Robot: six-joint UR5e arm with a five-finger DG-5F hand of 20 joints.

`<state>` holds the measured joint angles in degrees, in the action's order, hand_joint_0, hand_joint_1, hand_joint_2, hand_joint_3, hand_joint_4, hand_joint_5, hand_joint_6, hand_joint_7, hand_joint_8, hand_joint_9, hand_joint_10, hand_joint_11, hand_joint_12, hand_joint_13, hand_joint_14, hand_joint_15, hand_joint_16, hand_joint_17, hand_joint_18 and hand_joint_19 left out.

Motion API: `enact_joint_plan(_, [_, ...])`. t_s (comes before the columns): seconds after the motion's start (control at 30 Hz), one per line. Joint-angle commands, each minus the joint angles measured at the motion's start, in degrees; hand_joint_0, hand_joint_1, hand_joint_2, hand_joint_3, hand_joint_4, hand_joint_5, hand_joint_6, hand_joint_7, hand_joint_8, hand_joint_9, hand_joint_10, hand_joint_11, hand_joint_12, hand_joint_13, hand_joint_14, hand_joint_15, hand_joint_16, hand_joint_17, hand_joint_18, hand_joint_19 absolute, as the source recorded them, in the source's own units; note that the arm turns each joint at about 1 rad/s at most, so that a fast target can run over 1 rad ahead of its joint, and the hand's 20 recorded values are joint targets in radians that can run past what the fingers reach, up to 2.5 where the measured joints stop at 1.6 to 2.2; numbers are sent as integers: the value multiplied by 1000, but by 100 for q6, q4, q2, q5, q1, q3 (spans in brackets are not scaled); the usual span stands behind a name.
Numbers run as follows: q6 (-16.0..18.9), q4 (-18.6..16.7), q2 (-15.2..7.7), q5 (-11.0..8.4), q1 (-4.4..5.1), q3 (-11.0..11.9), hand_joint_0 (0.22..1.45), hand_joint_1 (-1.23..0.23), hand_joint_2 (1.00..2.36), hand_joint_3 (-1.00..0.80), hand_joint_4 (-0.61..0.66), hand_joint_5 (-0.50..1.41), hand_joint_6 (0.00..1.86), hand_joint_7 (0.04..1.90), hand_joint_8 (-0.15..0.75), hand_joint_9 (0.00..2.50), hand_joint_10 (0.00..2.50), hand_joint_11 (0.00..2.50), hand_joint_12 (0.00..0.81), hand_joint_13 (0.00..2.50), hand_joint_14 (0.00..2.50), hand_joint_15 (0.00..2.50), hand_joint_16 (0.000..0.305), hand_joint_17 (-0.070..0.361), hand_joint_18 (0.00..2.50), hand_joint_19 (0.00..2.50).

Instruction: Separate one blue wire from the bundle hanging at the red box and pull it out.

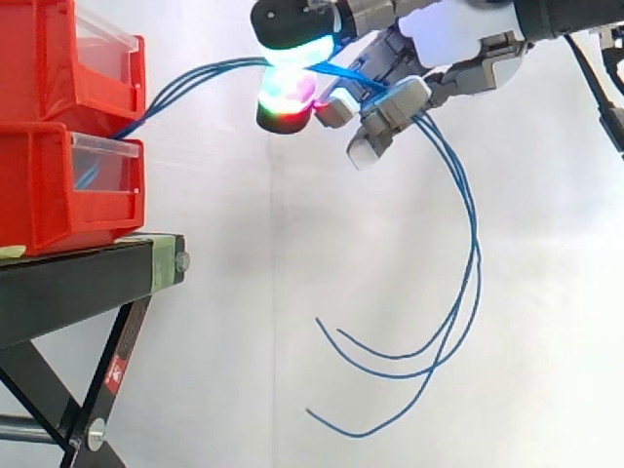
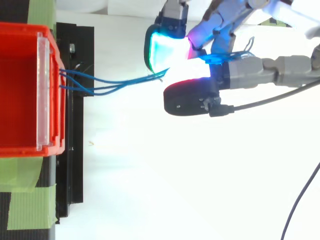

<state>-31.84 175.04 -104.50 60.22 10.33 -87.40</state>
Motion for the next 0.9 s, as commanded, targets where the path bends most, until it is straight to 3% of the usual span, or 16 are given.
enact_joint_plan(0.0, [328,109,0,-1,31,-6,581,-741,1022,-193,205,-228,871,1155,324,978,11,1459,330,1198,547,1527,58,131,693,814])
enact_joint_plan(0.23, [574,259,0,-1,48,3,554,-757,1017,-267,208,-229,864,1163,328,964,11,1441,341,1189,550,1519,60,135,691,802])
enact_joint_plan(0.63, [574,285,0,-1,48,3,529,-731,1013,-327,209,-228,864,1149,340,973,10,1434,343,1190,589,1478,62,139,699,818])
enact_joint_plan(0.87, [574,285,-9,-1,48,3,535,-738,1003,-466,213,-228,861,1145,340,972,10,1438,346,1190,588,1483,62,139,700,809])
